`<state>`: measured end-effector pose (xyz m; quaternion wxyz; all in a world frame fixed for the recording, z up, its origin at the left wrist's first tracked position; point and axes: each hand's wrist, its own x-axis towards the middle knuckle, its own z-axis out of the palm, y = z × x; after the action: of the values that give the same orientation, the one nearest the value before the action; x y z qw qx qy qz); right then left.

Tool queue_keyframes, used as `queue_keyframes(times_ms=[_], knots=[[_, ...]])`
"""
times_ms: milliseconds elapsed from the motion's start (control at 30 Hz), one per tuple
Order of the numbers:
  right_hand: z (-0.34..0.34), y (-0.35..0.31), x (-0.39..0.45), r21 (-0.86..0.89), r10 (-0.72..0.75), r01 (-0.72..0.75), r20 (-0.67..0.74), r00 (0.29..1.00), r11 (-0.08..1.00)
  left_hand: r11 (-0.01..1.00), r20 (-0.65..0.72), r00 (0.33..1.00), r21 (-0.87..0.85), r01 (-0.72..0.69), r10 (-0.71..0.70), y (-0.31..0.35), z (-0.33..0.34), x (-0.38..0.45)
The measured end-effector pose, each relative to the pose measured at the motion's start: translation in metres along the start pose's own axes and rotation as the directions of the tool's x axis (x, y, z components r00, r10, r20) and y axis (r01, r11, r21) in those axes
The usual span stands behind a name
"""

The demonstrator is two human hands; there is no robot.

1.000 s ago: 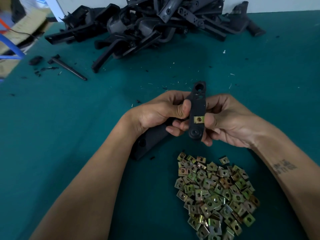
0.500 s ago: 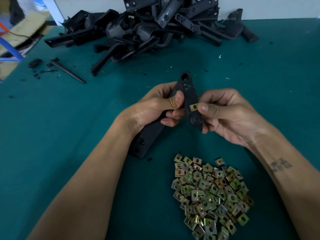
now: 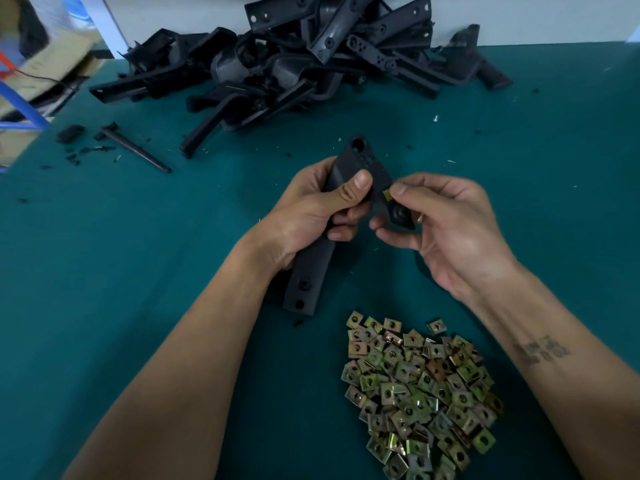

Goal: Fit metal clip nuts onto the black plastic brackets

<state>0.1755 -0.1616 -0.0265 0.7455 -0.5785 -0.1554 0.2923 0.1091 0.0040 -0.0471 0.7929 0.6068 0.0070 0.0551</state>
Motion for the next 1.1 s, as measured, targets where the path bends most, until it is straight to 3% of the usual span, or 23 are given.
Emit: queue_keyframes(times_ms=[200,300,367,567,800,1100], knots=[[0.005,0.004,0.001,0.08,0.043,-0.037,-0.082,0.996,0.996,1.0,-0.037,0.999,0.004,0.002,-0.002,-0.001,0.003,0.002],[-0.011,-0.008,0.009,0.161,0.047,-0.005,-0.257,0.965,0.987,0.997,0.023,0.999,-0.072,-0.023,0.025,0.002,0.0,-0.004],[-0.026,-0.015,0.01,0.109,0.014,0.021,-0.31,0.95,0.994,0.997,0.019,0.999,-0.071,-0.036,0.038,0.004,-0.003,-0.008],[-0.005,0.001,-0.001,0.007,0.022,-0.021,-0.041,0.999,1.0,0.999,0.019,1.0,-0.047,-0.013,0.014,0.0,0.002,-0.001],[-0.001,0.007,-0.003,0.08,-0.017,0.021,-0.051,0.999,0.997,1.0,-0.007,1.0,-0.008,-0.004,0.003,-0.002,0.001,-0.001],[-0.005,0.007,-0.002,0.023,-0.056,0.057,-0.023,0.998,0.998,1.0,-0.027,1.0,-0.003,-0.004,0.004,-0.002,0.0,-0.001]])
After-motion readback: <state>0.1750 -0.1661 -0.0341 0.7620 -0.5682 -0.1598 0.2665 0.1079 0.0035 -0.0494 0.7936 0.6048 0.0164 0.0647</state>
